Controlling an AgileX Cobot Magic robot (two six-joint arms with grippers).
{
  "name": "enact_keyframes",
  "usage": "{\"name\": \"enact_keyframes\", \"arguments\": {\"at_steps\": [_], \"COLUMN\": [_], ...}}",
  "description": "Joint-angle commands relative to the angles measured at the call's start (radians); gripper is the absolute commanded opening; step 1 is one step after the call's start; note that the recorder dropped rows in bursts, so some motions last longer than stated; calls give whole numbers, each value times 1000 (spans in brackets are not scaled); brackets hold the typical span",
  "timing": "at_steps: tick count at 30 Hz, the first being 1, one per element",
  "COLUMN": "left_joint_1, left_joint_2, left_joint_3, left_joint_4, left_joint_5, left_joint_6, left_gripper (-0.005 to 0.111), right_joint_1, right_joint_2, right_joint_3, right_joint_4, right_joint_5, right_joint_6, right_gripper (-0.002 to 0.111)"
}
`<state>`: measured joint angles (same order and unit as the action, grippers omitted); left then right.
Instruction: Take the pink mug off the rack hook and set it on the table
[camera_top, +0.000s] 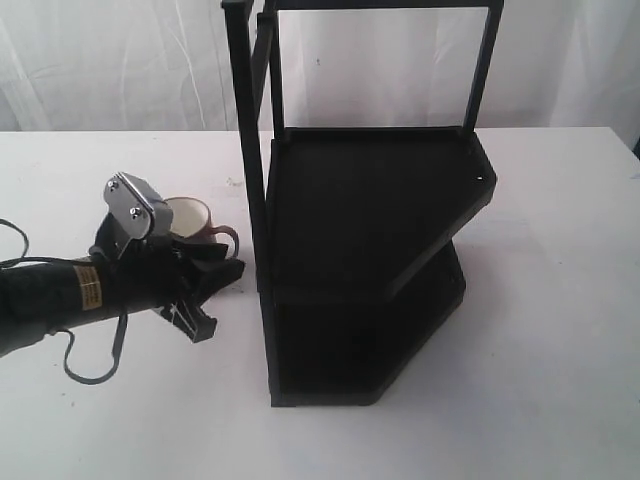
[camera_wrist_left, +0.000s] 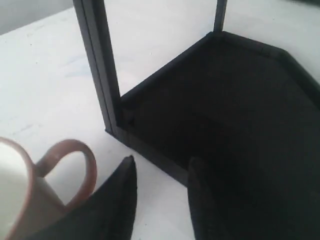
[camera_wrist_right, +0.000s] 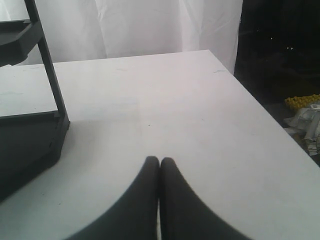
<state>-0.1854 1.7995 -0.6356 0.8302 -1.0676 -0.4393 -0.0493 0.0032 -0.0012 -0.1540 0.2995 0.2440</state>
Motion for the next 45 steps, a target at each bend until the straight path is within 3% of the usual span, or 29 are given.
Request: {"name": "enact_keyframes", "arguments": {"at_steps": [1,3,5,7,10,12,14,16,18,22,28,31,36,45], "left_joint_1": [3,3,3,3,3,3,16,43,89,214,353,358,353,352], "left_joint_2": [-176,-307,-452,-586,-721,-785,-823,-836,-846,-857,-920,-992,-1163,-1465], "left_joint_3": [67,107,139,150,150,150,150,150,150,150,189,262,388,527], "left_joint_4": [28,46,52,35,-24,-151,-330,-482,-616,-824,-949,-1050,-1088,-1216], "left_joint_5": [-9,-9,4,109,436,676,834,888,897,899,961,923,787,682], "left_joint_6": [-13,-11,-9,-9,6,90,286,432,511,516,516,516,516,516], "left_gripper": [22,3,0,0,0,0,0,0,0,0,0,0,0,0], "right_joint_1": [3,3,3,3,3,3,3,3,3,3,3,3,3,3], "right_joint_2": [-3,-3,-3,-3,-3,-3,-3,-3,-3,-3,-3,-3,-3,-3], "right_joint_3": [1,1,1,1,1,1,1,1,1,1,1,1,1,1], "right_joint_4": [2,2,2,2,2,2,2,2,2,2,2,2,2,2], "right_joint_5": [-10,-10,-10,-10,-10,-10,-10,-10,-10,-10,-10,-10,-10,-10], "right_joint_6": [-2,-2,-2,-2,-2,-2,-2,-2,-2,-2,-2,-2,-2,-2], "right_gripper": [0,0,0,0,0,0,0,0,0,0,0,0,0,0]}}
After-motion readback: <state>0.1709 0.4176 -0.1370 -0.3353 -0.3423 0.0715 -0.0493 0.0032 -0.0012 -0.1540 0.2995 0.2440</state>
